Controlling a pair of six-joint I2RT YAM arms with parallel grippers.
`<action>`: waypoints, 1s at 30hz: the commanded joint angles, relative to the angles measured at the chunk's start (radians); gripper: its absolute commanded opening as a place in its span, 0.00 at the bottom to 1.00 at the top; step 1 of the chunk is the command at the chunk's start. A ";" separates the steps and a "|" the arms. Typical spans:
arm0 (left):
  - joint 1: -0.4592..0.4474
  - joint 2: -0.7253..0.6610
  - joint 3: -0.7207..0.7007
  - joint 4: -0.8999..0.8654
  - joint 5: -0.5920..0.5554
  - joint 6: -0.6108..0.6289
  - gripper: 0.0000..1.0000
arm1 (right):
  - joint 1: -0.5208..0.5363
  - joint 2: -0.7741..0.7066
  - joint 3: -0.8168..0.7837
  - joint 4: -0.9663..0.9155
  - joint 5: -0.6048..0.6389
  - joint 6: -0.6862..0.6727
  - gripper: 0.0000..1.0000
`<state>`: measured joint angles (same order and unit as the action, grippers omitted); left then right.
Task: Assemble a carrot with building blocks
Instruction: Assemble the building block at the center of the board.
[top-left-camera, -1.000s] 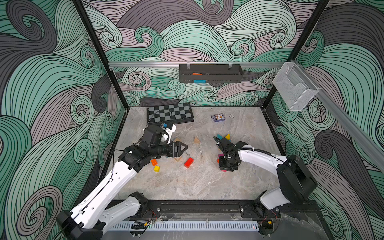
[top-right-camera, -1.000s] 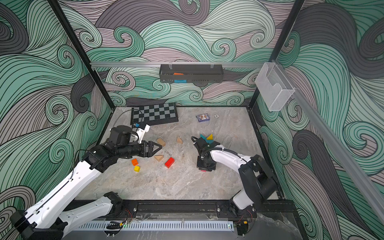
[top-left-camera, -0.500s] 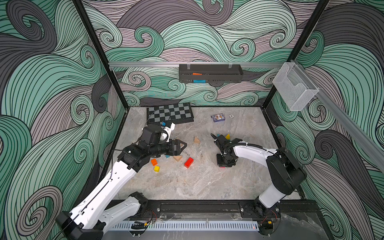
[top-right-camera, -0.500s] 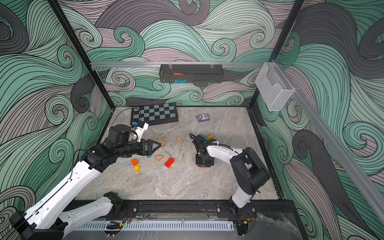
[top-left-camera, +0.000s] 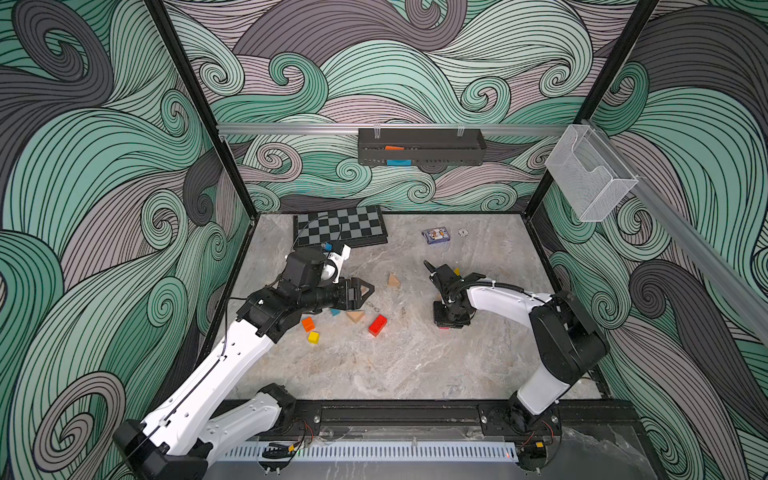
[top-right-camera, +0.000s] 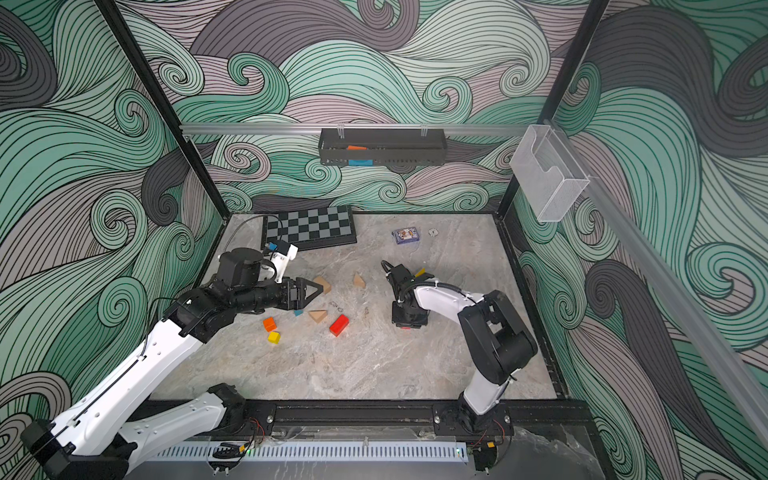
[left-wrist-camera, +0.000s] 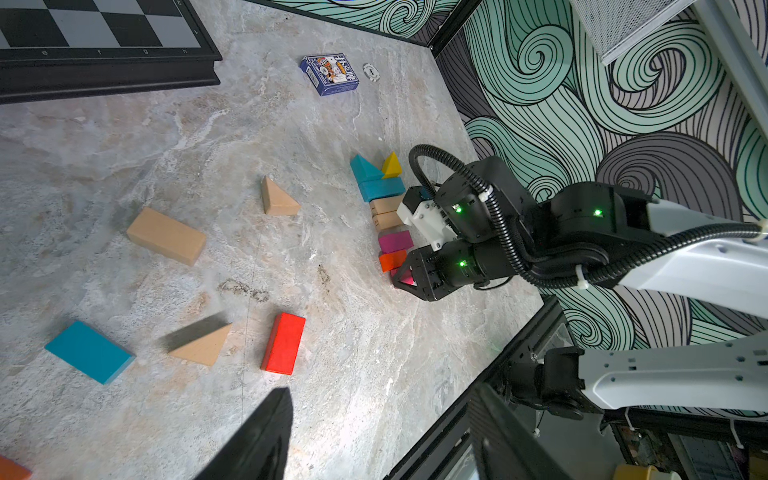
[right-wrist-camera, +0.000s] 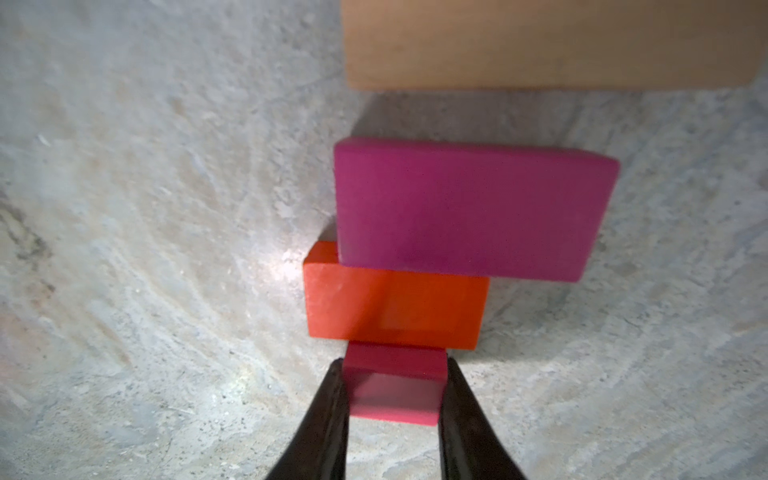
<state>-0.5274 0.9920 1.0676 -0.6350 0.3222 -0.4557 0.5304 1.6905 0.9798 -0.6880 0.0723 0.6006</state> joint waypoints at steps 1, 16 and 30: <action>0.007 0.004 0.045 0.017 -0.008 0.012 0.68 | -0.013 0.023 -0.001 0.005 0.040 -0.002 0.17; 0.009 0.012 0.043 0.028 0.003 0.013 0.68 | -0.015 0.017 0.000 -0.005 0.026 -0.009 0.52; 0.015 -0.023 0.055 0.029 -0.007 0.024 0.98 | -0.015 -0.134 0.062 -0.108 0.031 -0.024 0.78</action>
<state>-0.5236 0.9951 1.0721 -0.6239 0.3218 -0.4522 0.5201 1.6150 1.0065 -0.7479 0.0872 0.5819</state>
